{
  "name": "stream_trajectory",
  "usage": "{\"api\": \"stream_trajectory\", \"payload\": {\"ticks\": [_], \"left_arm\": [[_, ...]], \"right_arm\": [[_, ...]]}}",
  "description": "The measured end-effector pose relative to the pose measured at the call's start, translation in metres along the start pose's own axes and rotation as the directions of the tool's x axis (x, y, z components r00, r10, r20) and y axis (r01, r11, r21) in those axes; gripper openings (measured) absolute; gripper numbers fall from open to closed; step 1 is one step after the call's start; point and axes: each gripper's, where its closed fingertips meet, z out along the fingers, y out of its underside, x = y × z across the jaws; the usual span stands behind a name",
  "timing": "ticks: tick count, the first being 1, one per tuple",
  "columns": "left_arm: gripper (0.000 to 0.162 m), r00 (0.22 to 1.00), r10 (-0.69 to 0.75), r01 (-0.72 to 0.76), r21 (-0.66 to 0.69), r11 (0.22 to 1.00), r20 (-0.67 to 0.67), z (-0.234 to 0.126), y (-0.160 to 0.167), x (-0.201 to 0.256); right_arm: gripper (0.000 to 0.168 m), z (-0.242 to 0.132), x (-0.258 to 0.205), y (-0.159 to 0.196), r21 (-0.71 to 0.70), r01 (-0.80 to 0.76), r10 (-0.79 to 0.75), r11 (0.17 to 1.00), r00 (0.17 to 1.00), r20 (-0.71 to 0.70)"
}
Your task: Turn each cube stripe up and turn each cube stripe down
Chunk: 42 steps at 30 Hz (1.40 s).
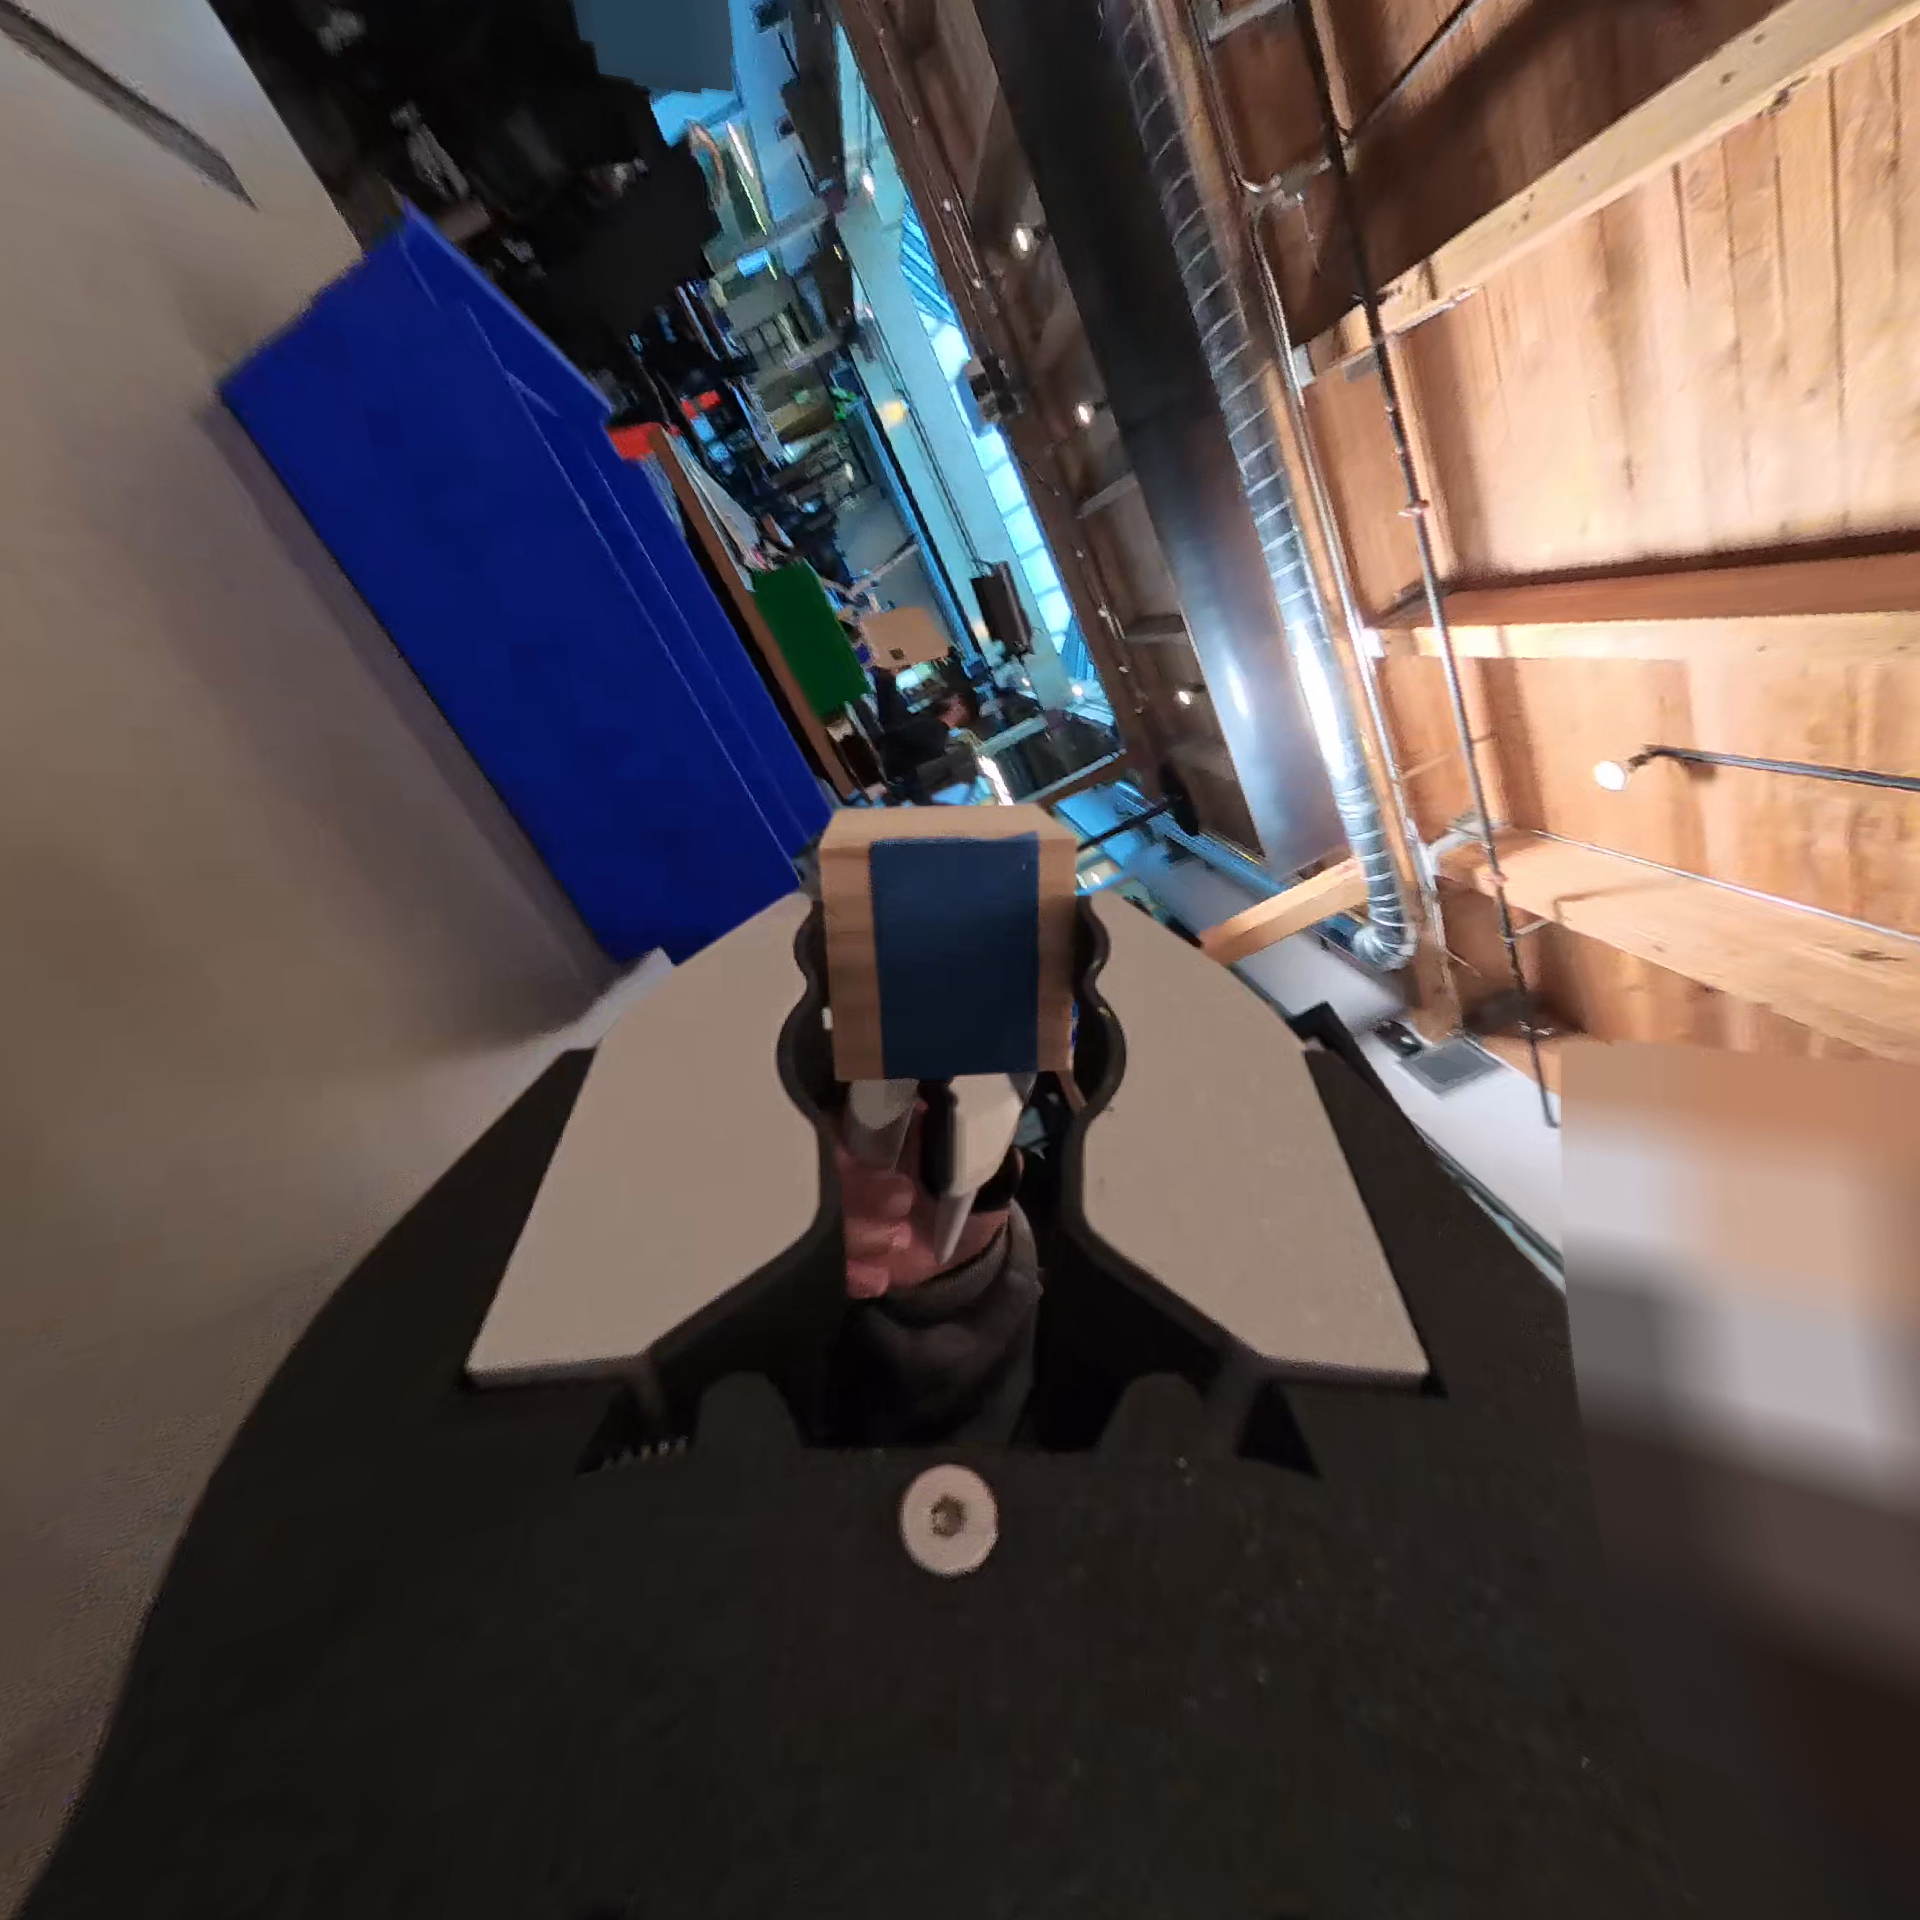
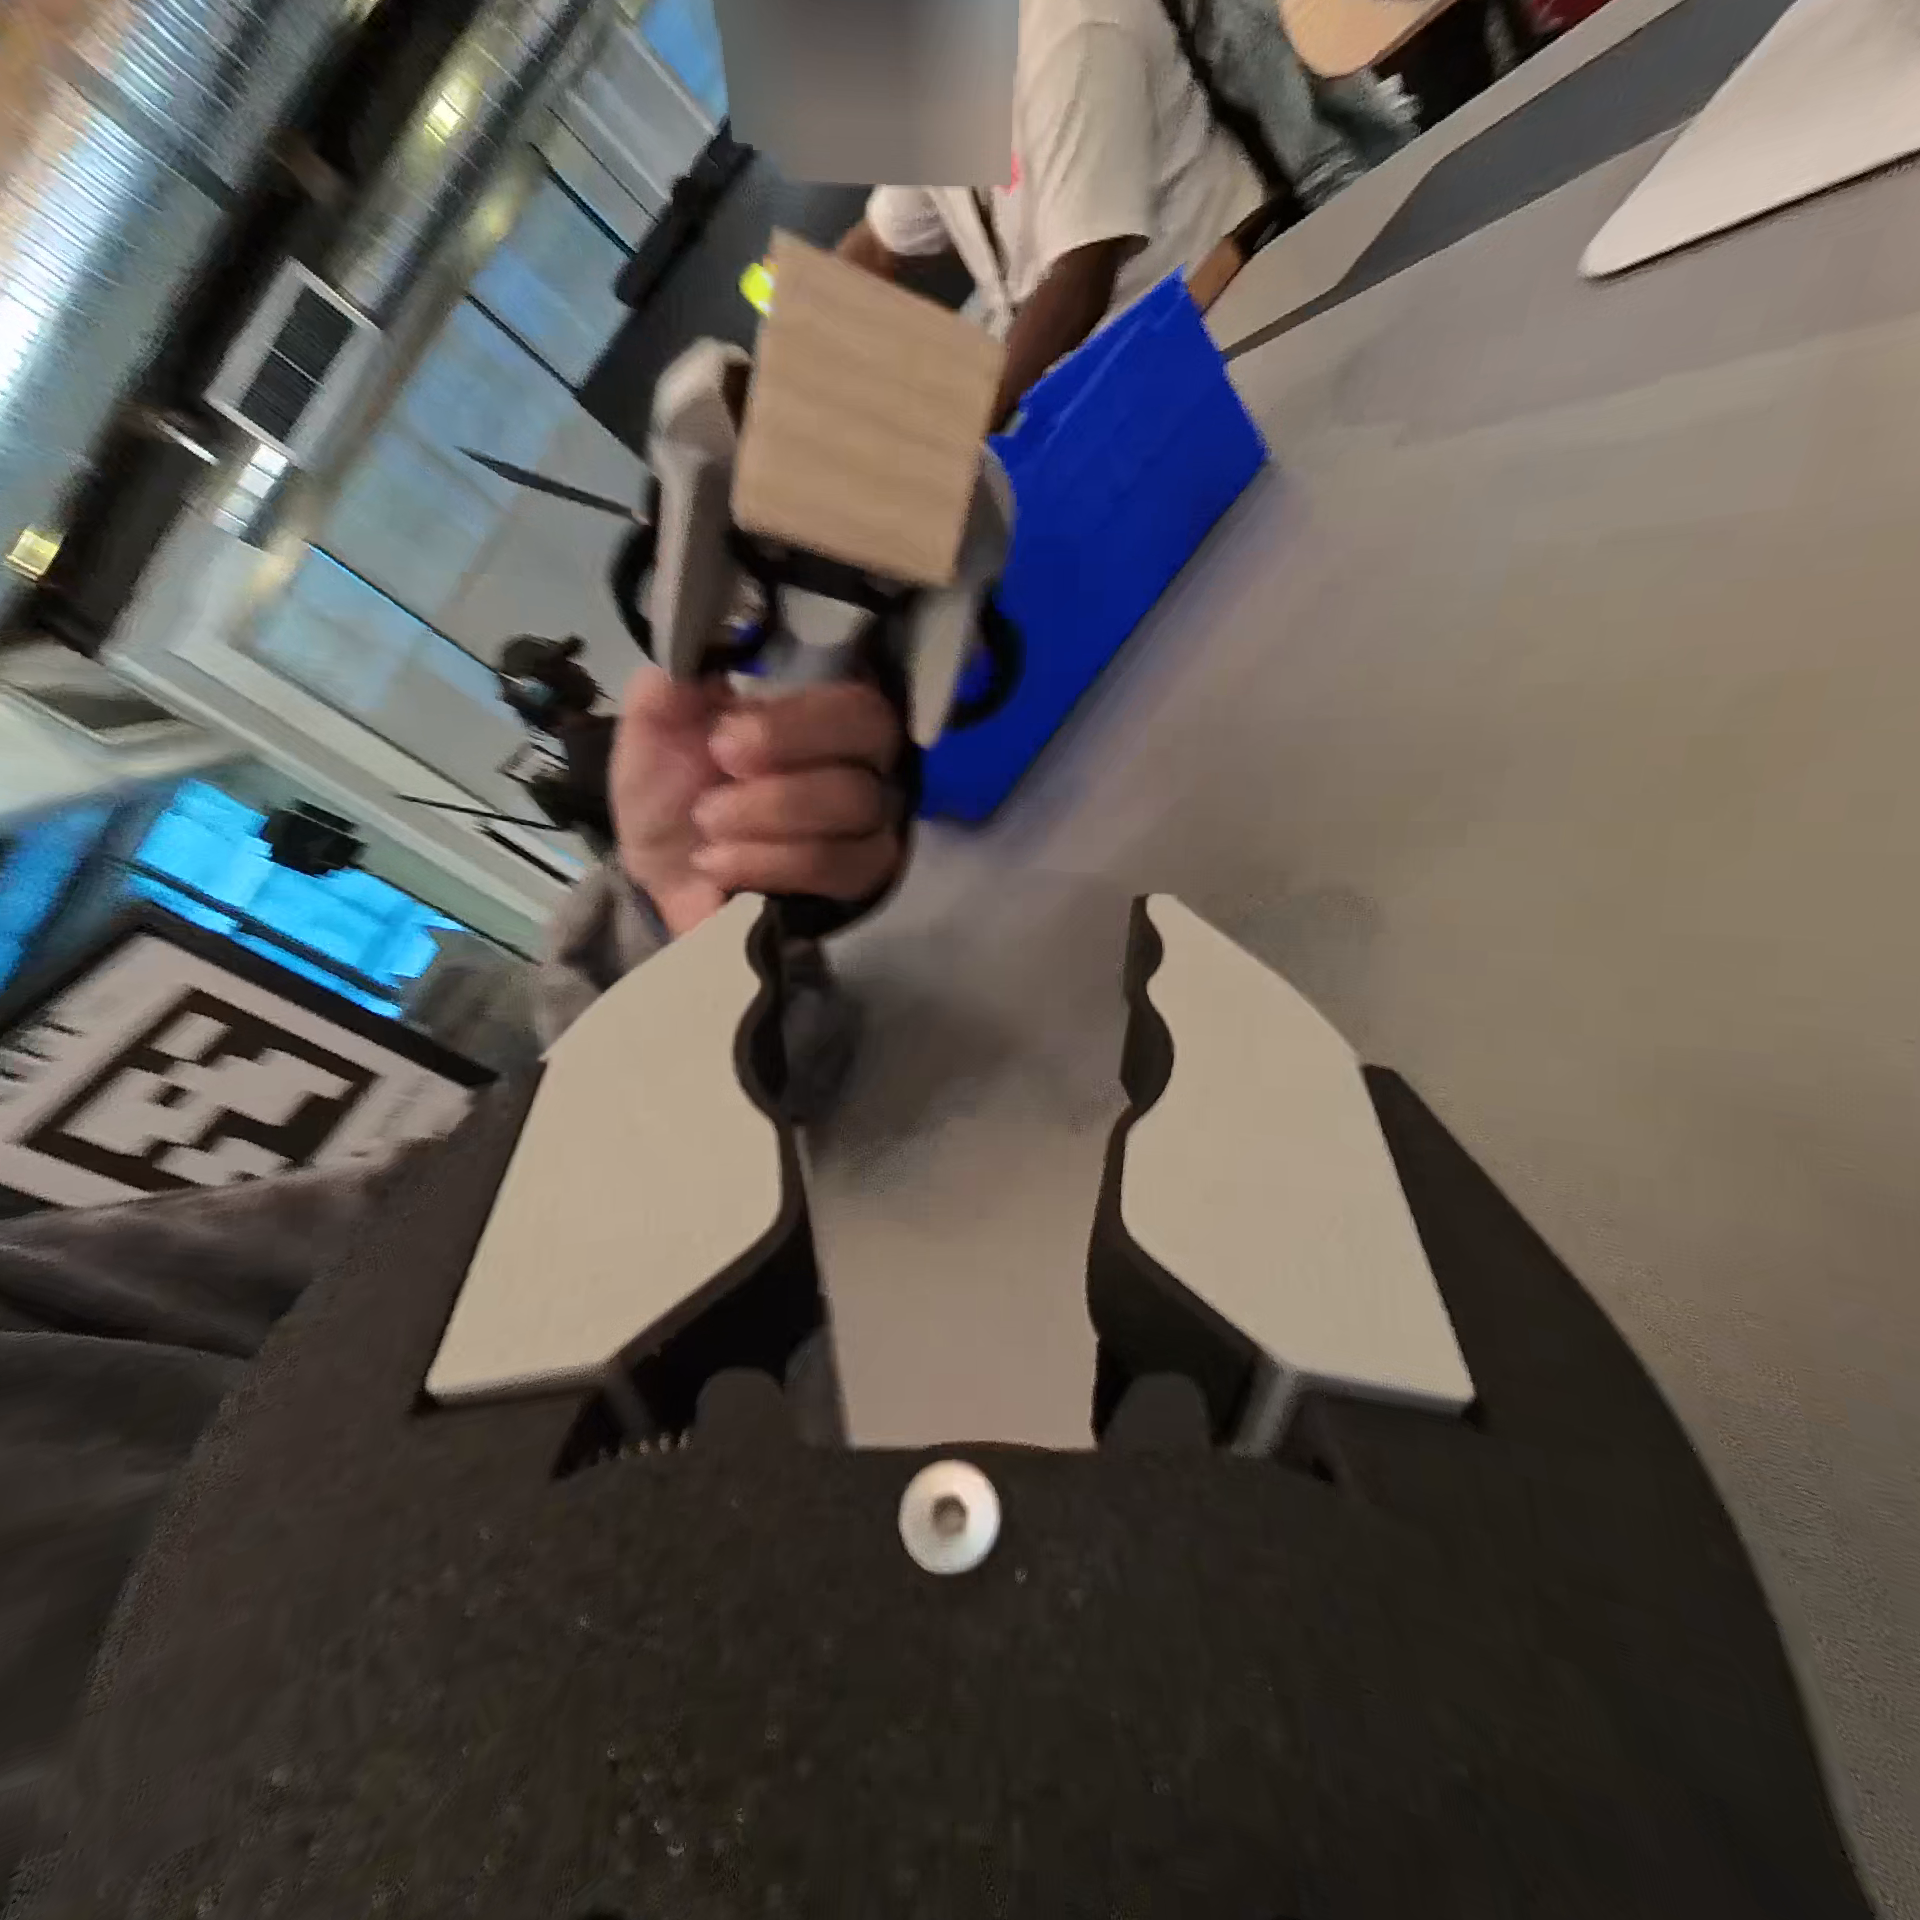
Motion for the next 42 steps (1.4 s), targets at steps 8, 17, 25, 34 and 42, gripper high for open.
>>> {"api": "stream_trajectory", "payload": {"ticks": [8,17,25,34,42], "left_arm": [[0.043,0.999,0.011,-0.01,-0.025,1.0,0.046,-0.001,0.008,-0.015],[0.043,0.995,0.029,-0.024,-0.05,0.998,0.095,-0.001,0.015,-0.026],[0.044,0.997,-0.016,0.024,-0.1,0.995,0.082,0.003,0.023,-0.026],[0.074,0.8,0.403,-0.315,-0.262,0.912,0.445,-0.063,0.055,-0.046],[0.067,0.578,0.613,-0.505,-0.355,0.787,0.538,-0.09,0.082,-0.037]], "right_arm": [[0.065,0.026,-0.002,-0.035,0.004,-0.382,0.375,0.924,0.909,0.181],[0.052,0.052,0.001,-0.038,-0.009,-0.408,0.399,0.913,0.889,0.226],[0.045,0.048,0.0,-0.036,-0.035,-0.344,0.344,0.938,0.917,0.204],[0.045,0.035,-0.003,-0.046,0.001,-0.308,0.302,0.951,0.934,0.192],[0.045,-0.006,-0.013,-0.082,0.076,-0.112,0.109,0.991,0.993,0.044]]}}
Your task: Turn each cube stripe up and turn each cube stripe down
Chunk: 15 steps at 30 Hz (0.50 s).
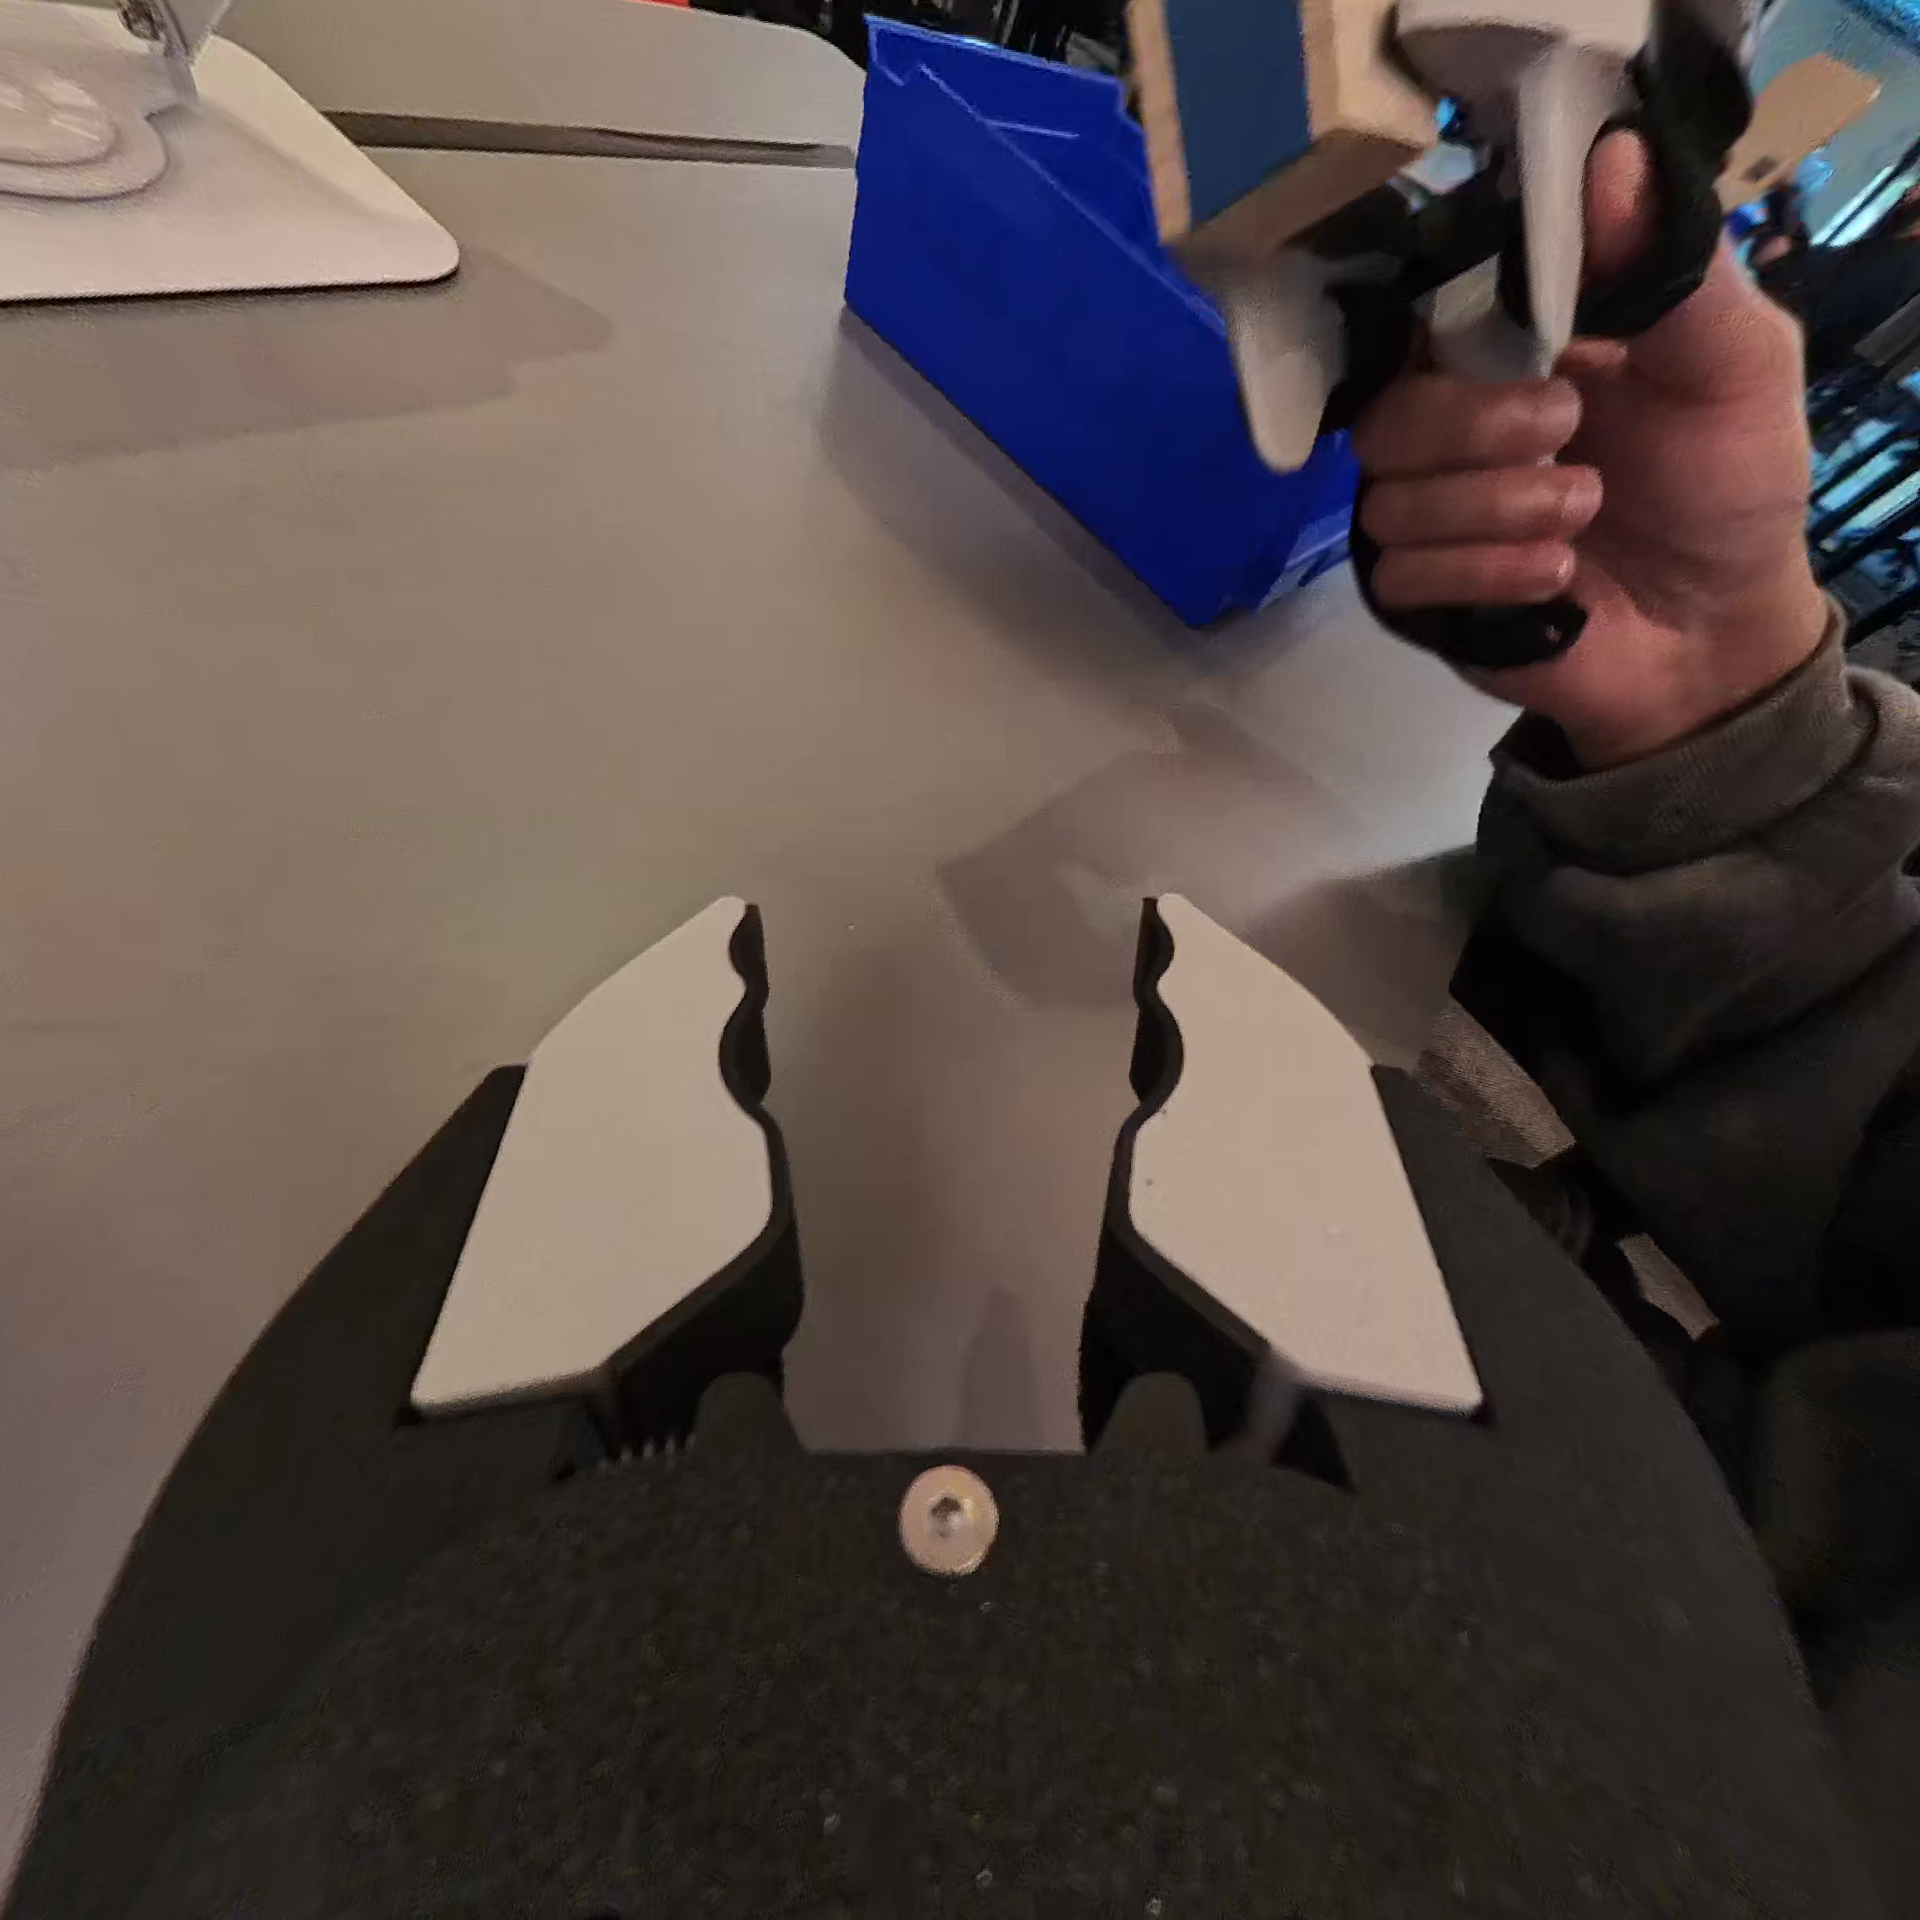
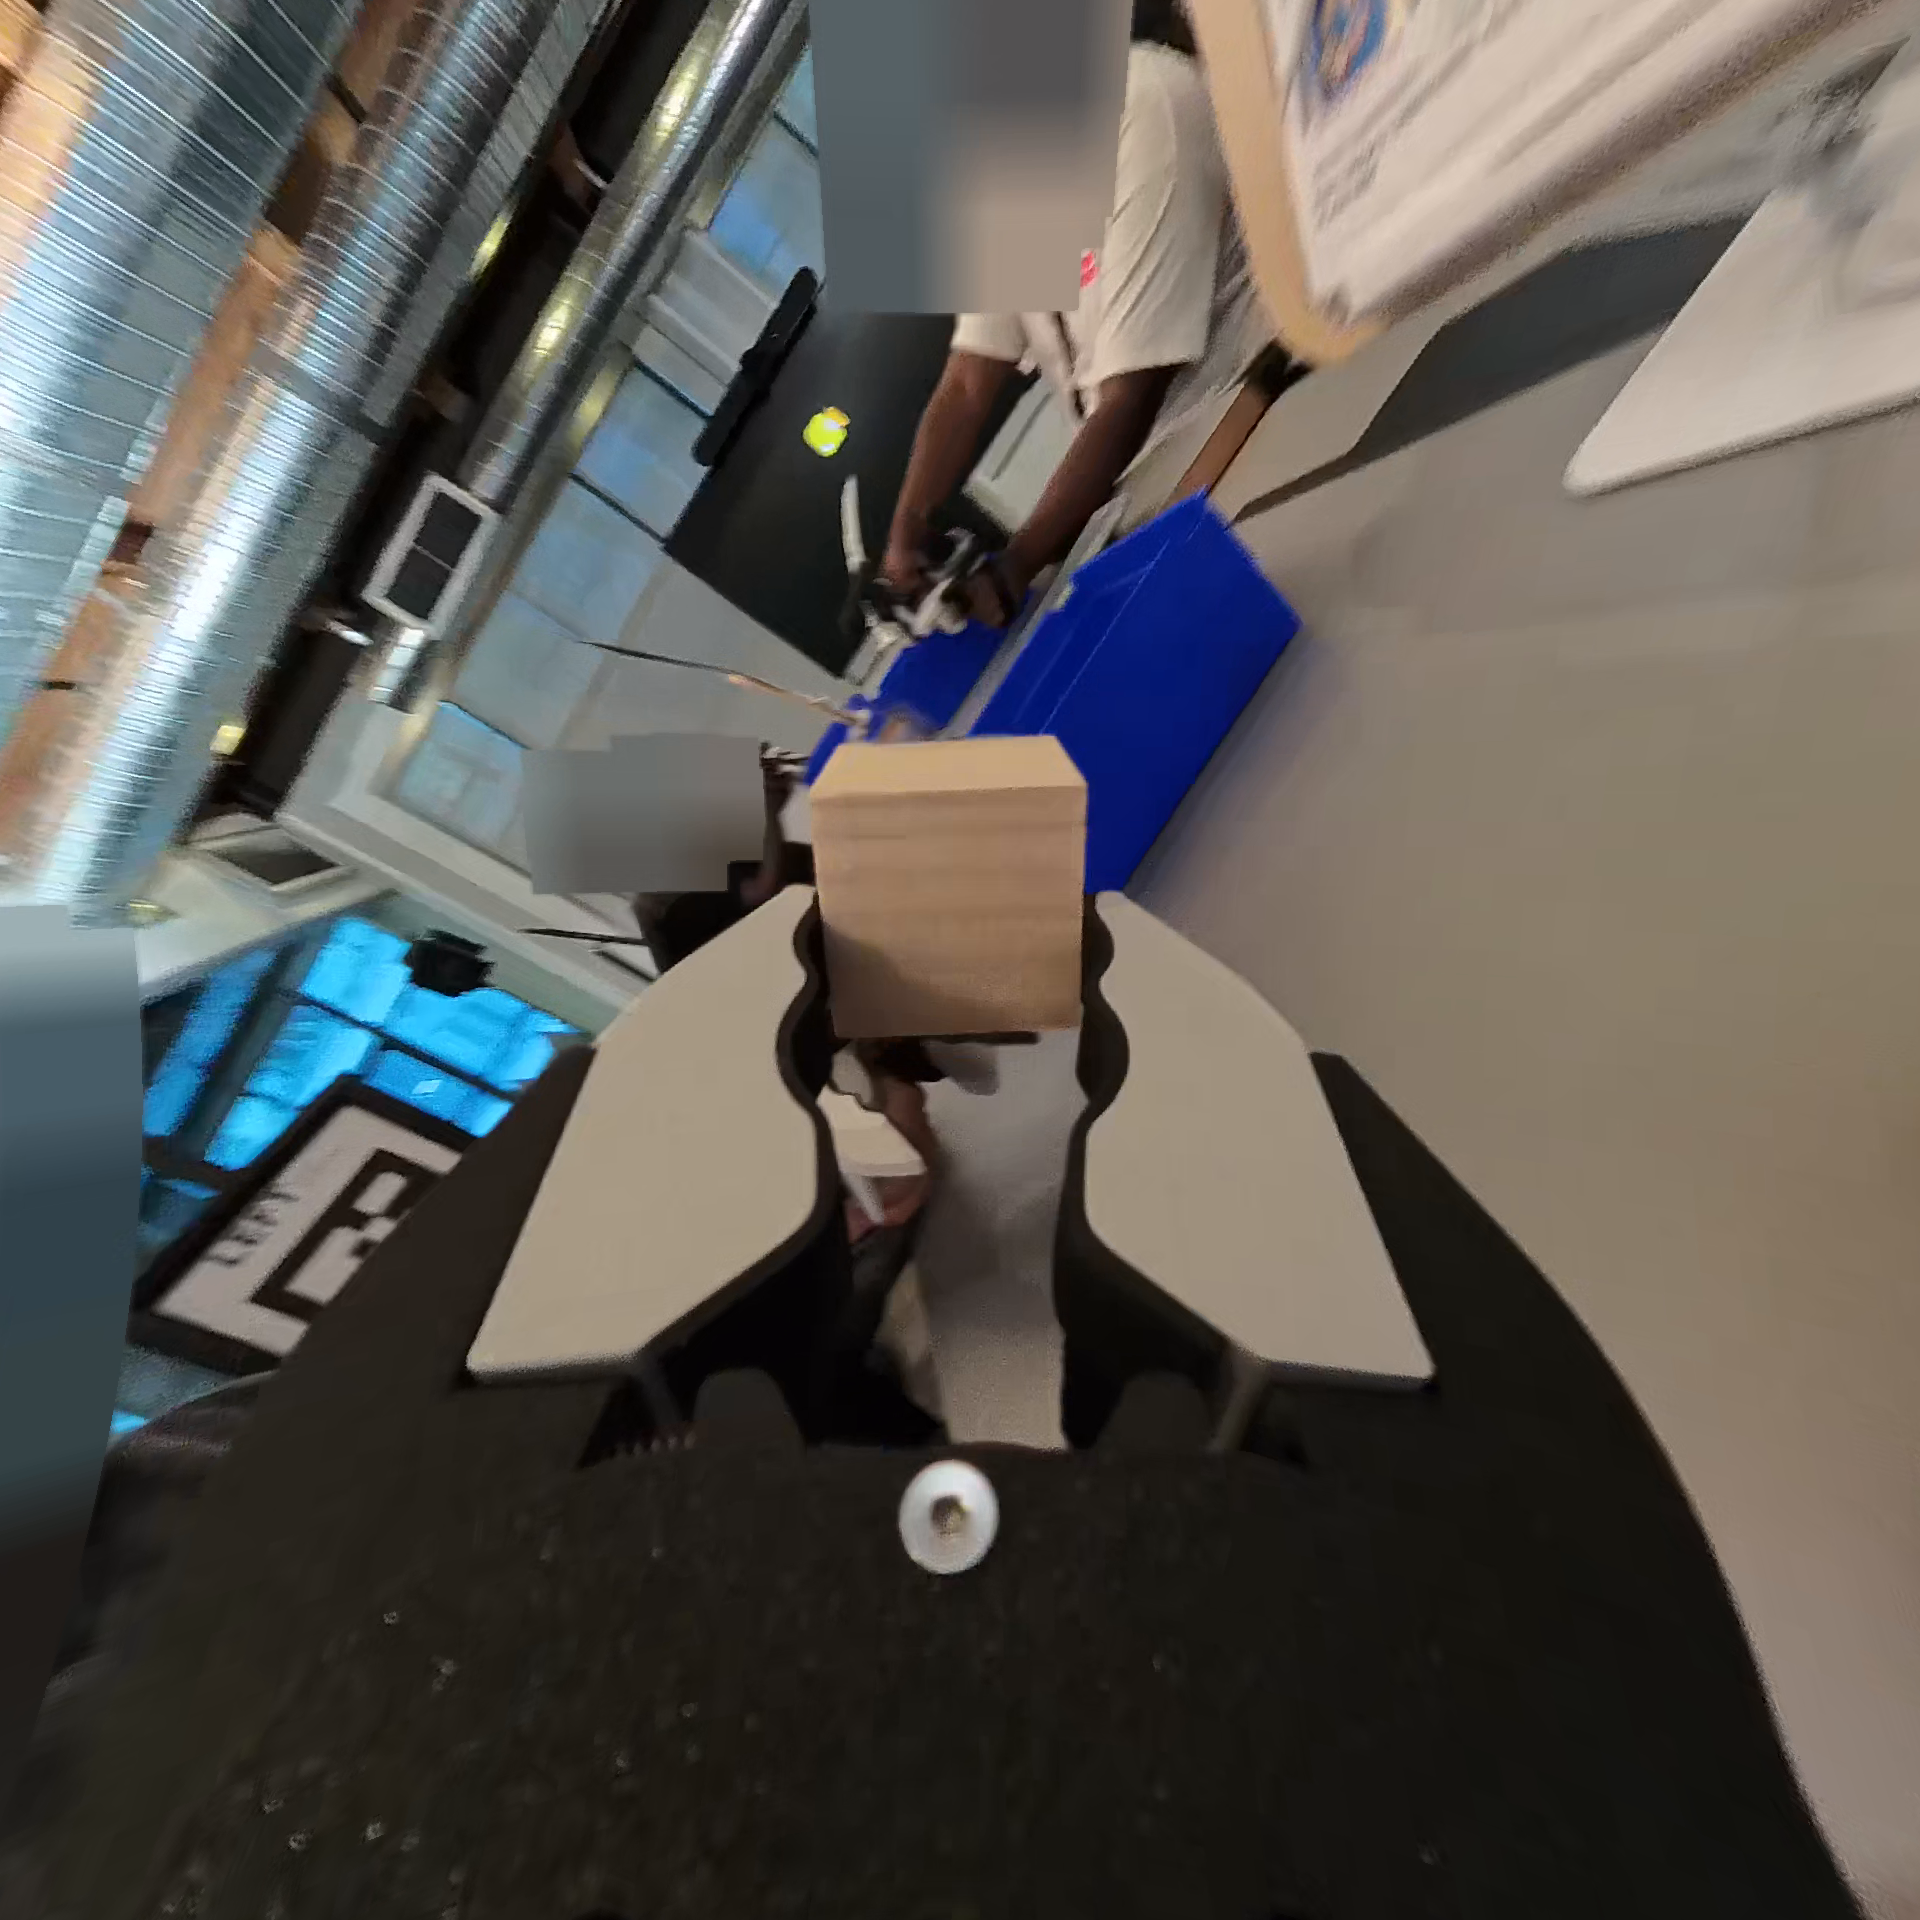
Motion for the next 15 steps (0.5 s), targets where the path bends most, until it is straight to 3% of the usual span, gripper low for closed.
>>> {"api": "stream_trajectory", "payload": {"ticks": [2,4,7,10,15], "left_arm": [[0.067,1.0,-0.003,0.002,-0.019,1.0,-0.017,0.002,0.003,0.001],[0.067,1.0,-0.009,0.008,-0.036,0.999,-0.016,0.004,0.007,-0.001],[0.067,0.998,-0.028,0.025,-0.072,0.997,-0.047,0.008,0.014,0.003],[0.067,0.998,-0.018,0.012,-0.102,0.995,-0.06,0.012,0.02,0.005],[0.067,0.998,-0.002,-0.006,-0.124,0.992,-0.057,0.014,0.024,0.007]], "right_arm": [[0.045,-0.032,-0.003,-0.029,0.03,0.123,-0.118,0.992,0.984,-0.131],[0.045,-0.079,0.007,-0.06,0.026,0.248,-0.222,0.969,0.907,-0.358],[0.045,-0.17,0.048,-0.094,-0.052,0.331,-0.262,0.942,0.628,-0.733],[0.046,-0.236,0.098,-0.088,-0.108,0.188,-0.178,0.976,0.406,-0.896],[0.046,-0.281,0.165,-0.055,-0.197,-0.088,-0.184,0.976,0.132,-0.974]]}}
